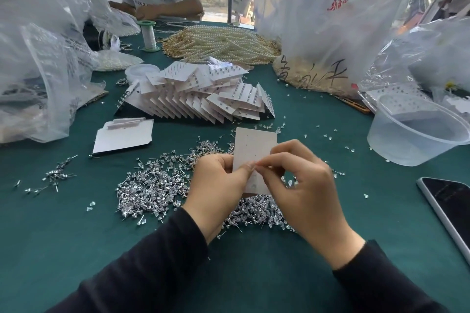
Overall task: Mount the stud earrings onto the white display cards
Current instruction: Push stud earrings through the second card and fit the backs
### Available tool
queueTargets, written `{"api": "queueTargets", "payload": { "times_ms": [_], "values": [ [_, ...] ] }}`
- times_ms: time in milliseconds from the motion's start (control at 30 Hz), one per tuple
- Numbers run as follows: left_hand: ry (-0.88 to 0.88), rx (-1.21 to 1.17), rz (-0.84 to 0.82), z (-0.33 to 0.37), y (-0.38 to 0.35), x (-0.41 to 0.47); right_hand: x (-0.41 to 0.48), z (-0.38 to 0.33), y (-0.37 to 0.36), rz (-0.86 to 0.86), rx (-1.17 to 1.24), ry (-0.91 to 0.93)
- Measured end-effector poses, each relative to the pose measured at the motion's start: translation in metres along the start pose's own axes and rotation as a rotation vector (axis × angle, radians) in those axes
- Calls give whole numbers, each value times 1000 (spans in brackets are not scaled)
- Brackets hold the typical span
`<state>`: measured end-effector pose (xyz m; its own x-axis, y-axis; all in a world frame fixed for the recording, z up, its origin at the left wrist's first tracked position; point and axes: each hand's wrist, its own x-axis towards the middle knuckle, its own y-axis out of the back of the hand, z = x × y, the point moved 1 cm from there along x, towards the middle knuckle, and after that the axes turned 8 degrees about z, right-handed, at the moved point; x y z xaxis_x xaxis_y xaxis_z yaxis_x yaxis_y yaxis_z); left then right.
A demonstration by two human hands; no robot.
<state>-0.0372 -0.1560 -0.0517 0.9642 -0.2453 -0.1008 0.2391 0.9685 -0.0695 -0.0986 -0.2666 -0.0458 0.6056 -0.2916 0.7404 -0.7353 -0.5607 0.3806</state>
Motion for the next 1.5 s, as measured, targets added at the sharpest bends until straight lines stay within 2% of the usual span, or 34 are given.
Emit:
{"api": "queueTargets", "payload": {
  "times_ms": [767, 1000, 1233, 1500],
  "values": [
    [-110, 151, 65, -1, 0, -2, -5, 6, -9, -30, 50, -168],
    [-109, 132, 32, 1, -1, -4, -6, 6, -9, 1, 25, -106],
    [-137, 108, 75, -1, -2, -2, -6, 1, -7, 65, -70, -36],
    [-147, 118, 54, -1, -2, -2, -7, 1, -10, 38, -90, -16]
  ]
}}
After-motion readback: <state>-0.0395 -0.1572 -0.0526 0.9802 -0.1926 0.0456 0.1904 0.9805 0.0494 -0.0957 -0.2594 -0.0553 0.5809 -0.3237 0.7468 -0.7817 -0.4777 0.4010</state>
